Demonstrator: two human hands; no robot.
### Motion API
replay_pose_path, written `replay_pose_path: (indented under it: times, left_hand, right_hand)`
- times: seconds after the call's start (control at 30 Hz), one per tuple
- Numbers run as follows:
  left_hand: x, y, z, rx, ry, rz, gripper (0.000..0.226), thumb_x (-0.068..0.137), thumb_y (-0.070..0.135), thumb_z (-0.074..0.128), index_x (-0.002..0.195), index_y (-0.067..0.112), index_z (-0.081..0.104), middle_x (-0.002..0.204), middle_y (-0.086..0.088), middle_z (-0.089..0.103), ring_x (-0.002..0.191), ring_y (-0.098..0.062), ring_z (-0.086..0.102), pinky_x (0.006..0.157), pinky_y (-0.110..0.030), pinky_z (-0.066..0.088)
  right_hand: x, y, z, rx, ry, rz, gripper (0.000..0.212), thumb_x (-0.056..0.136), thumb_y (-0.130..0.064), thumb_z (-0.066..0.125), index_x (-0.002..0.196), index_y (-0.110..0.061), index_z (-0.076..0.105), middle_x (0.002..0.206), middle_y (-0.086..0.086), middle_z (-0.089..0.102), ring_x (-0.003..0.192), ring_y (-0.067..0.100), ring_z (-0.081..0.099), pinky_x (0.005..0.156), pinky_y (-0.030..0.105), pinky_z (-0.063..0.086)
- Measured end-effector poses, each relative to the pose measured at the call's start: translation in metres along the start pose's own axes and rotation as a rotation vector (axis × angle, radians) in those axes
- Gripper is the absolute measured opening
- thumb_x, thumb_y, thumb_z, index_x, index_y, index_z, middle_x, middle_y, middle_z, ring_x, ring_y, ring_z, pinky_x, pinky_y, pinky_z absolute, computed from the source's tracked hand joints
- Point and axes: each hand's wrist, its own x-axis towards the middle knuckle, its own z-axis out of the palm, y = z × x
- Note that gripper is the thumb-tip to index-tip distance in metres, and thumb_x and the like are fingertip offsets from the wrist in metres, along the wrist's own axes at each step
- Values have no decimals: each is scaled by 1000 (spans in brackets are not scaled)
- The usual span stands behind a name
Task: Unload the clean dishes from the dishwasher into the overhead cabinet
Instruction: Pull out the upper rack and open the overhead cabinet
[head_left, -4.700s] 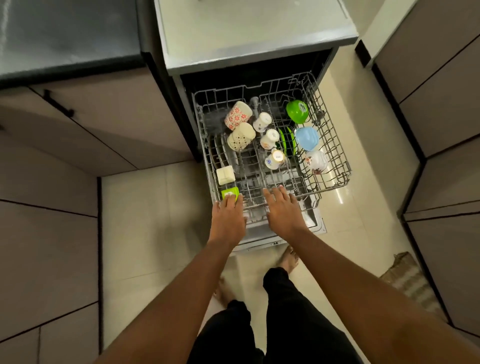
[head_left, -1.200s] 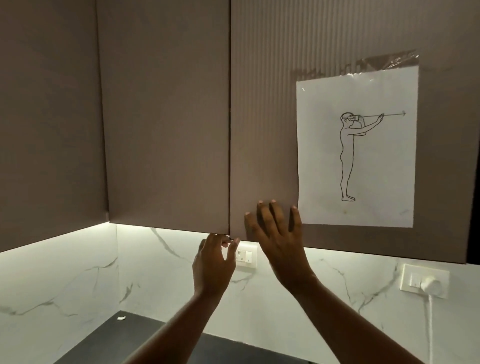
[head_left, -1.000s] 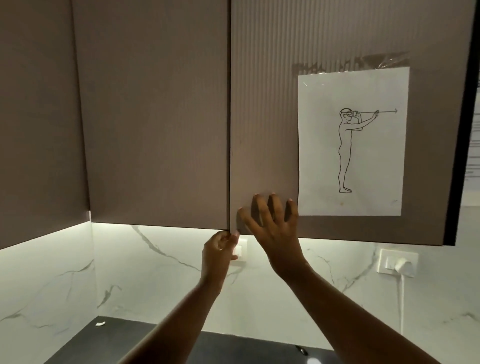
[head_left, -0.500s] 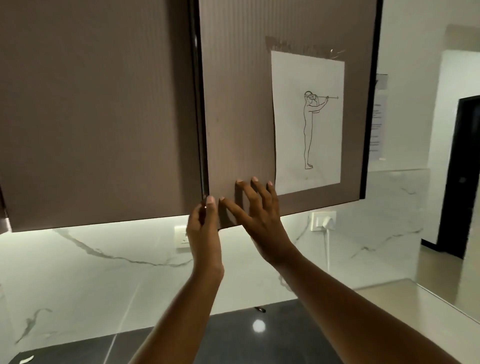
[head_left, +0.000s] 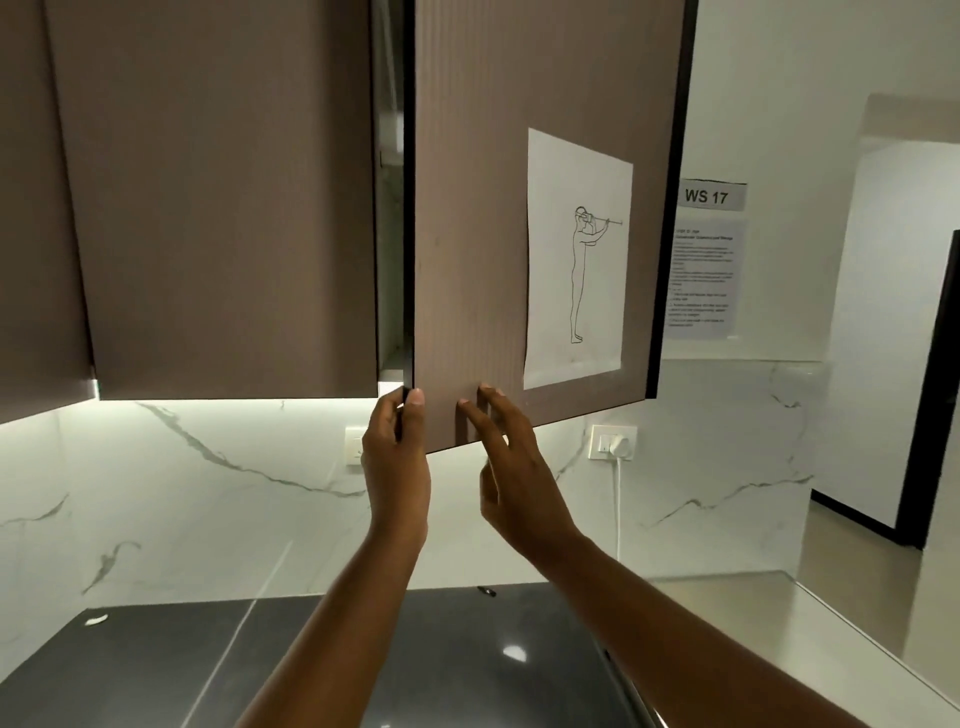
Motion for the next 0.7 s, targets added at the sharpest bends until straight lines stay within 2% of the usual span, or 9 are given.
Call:
replay_pose_path:
  times: [0.07,0.17,0.3,0.4,0.5,0.6,0.7]
  left_hand:
    - [-26,13,7,26,25,28,16,99,37,48,108,26,56,92,19,59,81,6,56,73,-8,41]
    - [-67,31,19,50,60,92,20,97,37,52,108,22,60,96,11,64,84,3,60,70,-2,44]
    - [-115,53,38,11,36,106,21,92,40,58,109,27,62,99,16,67,89,7,63,74,0,47]
    - [-144,67,54,-32,-12,112,21,89,40,62,107,28,63,100,18,69,92,6,66,77,-6,51]
    - [-172,77,73,-116,-62,100,24,88,38,66,109,27,65,103,15,71,99,-1,67,83,-16,54]
    - [-202,87,98,-166,-132,131,20,86,38,65,105,33,63,101,18,70,101,0,65,82,-12,51]
    - [-225,91,122,-200,-164,176,27,86,34,66,111,23,63,106,11,70,106,-6,64,83,-11,49]
  right_hand:
    - [-10,-4,-23,101,10,52,57,96,-14,58,150,-19,39,159,2,29,146,15,31,112,9,23]
    - [-21,-12,-59,269,80,148,50,100,-39,48,146,-21,42,153,-5,37,138,5,38,110,12,32]
    - [-34,-20,-101,383,228,279,49,100,-42,51,145,-24,43,145,-9,42,126,-6,41,95,-1,32]
    - [-45,-25,-124,418,308,360,47,100,-40,51,144,-24,43,140,-9,44,120,-8,45,90,-2,35]
    - [-60,-20,-149,447,349,376,47,102,-42,43,144,-22,44,139,-8,46,121,-4,49,93,1,38]
    - [-77,-5,-177,481,383,372,51,102,-45,35,143,-17,47,134,-4,53,119,2,55,94,11,47]
    - [-91,15,-201,486,404,389,43,104,-35,39,141,-17,51,130,-3,61,118,7,59,96,27,53]
